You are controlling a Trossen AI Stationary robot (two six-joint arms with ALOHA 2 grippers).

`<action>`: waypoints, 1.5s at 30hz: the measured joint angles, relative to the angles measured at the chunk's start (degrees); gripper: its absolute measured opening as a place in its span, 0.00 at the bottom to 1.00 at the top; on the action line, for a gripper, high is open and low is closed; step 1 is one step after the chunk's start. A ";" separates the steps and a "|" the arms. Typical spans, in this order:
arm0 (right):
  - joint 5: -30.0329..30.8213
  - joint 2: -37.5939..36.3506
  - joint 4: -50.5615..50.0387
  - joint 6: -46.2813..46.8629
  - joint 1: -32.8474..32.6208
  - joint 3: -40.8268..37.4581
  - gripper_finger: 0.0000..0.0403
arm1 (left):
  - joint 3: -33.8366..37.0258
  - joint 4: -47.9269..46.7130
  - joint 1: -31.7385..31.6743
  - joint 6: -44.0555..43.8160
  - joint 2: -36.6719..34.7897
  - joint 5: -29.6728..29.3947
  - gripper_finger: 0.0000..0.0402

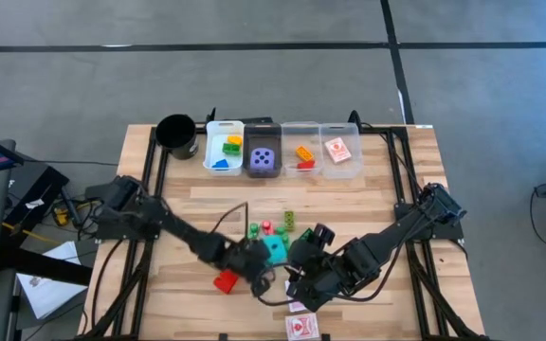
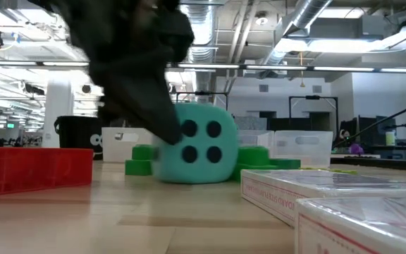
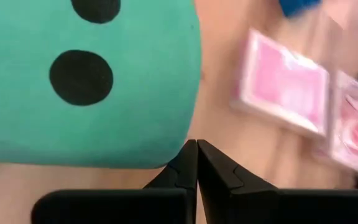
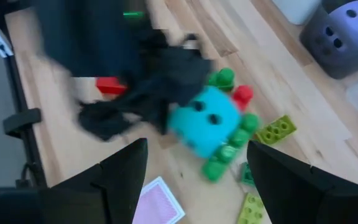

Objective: Pick & Place Toys
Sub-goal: Put the blue dice into the black transparent bin

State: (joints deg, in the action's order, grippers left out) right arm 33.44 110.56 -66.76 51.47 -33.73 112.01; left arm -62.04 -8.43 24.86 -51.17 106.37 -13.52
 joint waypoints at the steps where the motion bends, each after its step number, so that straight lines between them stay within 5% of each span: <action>1: -0.36 0.00 0.15 0.03 -0.08 0.00 0.67 | 0.00 0.02 -1.36 1.51 0.00 1.01 0.00; 10: 5.61 0.02 -1.39 -2.94 -2.86 0.00 0.67 | 0.04 -1.24 -5.14 11.22 -2.79 13.52 0.00; 19: 6.18 -0.05 0.04 -7.33 -0.89 -3.36 0.67 | 0.04 -3.01 0.97 15.38 -19.10 8.23 0.00; 25: -1.77 -7.43 9.12 -9.52 4.67 -18.62 0.67 | 0.02 -3.59 5.37 18.29 -33.82 -2.55 0.00; 33: -14.59 -25.72 46.73 -6.43 11.91 -54.27 0.67 | 0.00 -3.54 8.97 25.01 -47.57 -11.70 0.00; 38: -15.09 -34.35 50.97 -10.68 11.42 -61.51 0.67 | 0.00 -3.76 8.73 25.92 -49.77 -11.76 0.00; 45: -16.84 -37.65 55.01 -29.83 14.71 -65.80 0.67 | 0.00 -0.60 6.21 24.49 -45.56 -12.74 0.00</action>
State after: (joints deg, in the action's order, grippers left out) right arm 16.60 72.91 -11.76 21.65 -19.02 46.21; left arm -62.04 -9.03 31.07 -26.69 60.81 -26.26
